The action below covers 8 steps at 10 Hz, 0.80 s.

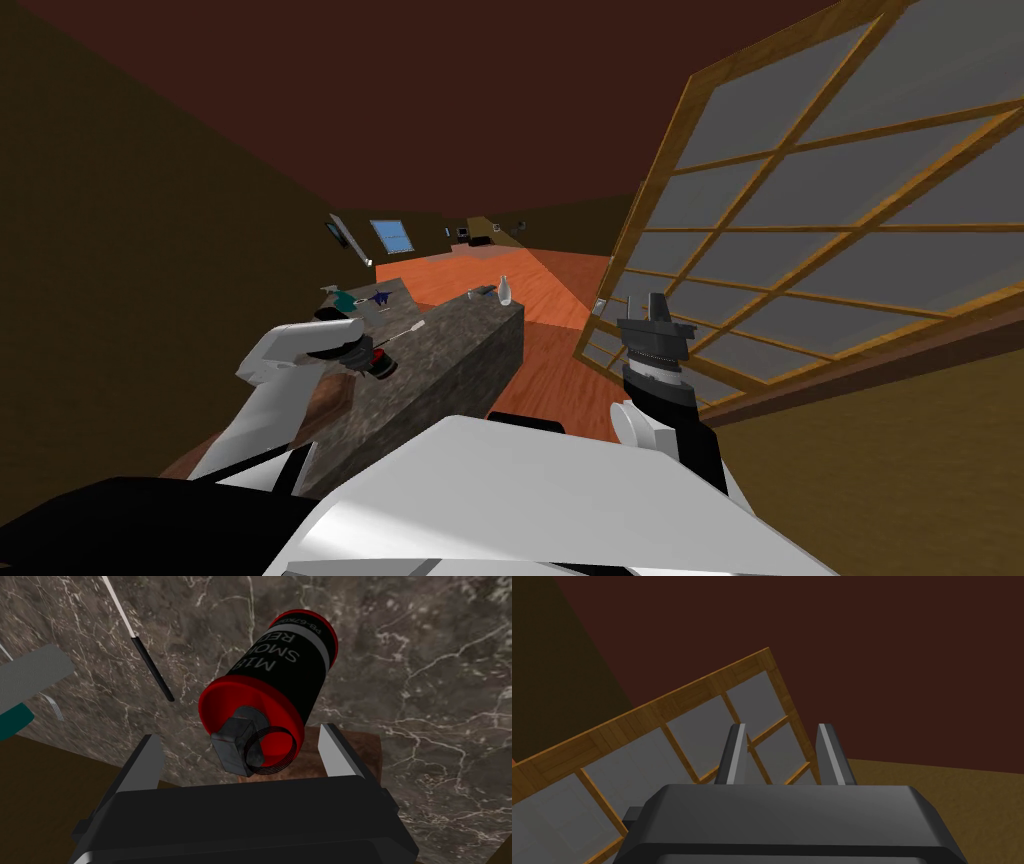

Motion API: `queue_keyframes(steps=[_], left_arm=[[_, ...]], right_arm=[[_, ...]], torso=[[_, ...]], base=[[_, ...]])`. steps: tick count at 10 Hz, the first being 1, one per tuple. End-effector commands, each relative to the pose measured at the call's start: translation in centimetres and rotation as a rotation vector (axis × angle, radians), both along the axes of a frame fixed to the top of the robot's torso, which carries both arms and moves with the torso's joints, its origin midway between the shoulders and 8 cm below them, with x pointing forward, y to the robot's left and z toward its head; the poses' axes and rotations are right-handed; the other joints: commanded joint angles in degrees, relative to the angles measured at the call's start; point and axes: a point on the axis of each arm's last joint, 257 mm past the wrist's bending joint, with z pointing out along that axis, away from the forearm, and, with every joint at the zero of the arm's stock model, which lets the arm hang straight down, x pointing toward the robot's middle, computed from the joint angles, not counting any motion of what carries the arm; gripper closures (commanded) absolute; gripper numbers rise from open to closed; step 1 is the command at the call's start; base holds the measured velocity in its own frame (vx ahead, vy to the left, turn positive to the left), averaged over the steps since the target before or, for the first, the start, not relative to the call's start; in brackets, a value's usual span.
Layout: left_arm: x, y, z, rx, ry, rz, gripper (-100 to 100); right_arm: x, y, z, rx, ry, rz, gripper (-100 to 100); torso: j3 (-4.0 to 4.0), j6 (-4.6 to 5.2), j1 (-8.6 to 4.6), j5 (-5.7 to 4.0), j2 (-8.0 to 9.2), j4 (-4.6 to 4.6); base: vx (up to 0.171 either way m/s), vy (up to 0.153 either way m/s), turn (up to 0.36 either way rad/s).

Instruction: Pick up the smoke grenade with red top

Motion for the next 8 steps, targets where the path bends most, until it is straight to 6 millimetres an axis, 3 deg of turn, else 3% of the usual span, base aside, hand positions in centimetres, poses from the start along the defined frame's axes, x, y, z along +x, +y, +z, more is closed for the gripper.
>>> queue_keyframes(steps=[1, 4, 6, 8], left_arm=[[-0.2, 1.0, -0.3, -0.001, 0.001, 0.027, -100], [-0.5, 1.9, -0.6, -0.003, 0.003, 0.051, -100], [-0.5, 3.5, -0.6, 0.007, -0.004, 0.085, -100], [-0.7, 3.5, -0.9, 0.0, 0.002, 0.088, -100]], right_arm=[[0.0, 0.0, 0.0, 0.0, 0.0, 0.0, 0], [0.0, 0.0, 0.0, 0.0, 0.0, 0.0, 0], [0.0, 0.0, 0.0, 0.0, 0.0, 0.0, 0], [0.0, 0.0, 0.0, 0.0, 0.0, 0.0, 0]], torso=[[0.0, 0.0, 0.0, 0.0, 0.0, 0.0], [0.01, 0.05, 0.01, 0.0, 0.02, 0.0], [0.01, 0.03, 0.01, 0.0, 0.03, 0.0], [0.05, -0.02, 0.01, 0.01, 0.09, 0.02]], base=[[-0.064, -0.009, -0.115], [-0.065, -0.01, -0.119], [-0.085, -0.009, -0.172], [-0.057, -0.014, -0.047]])
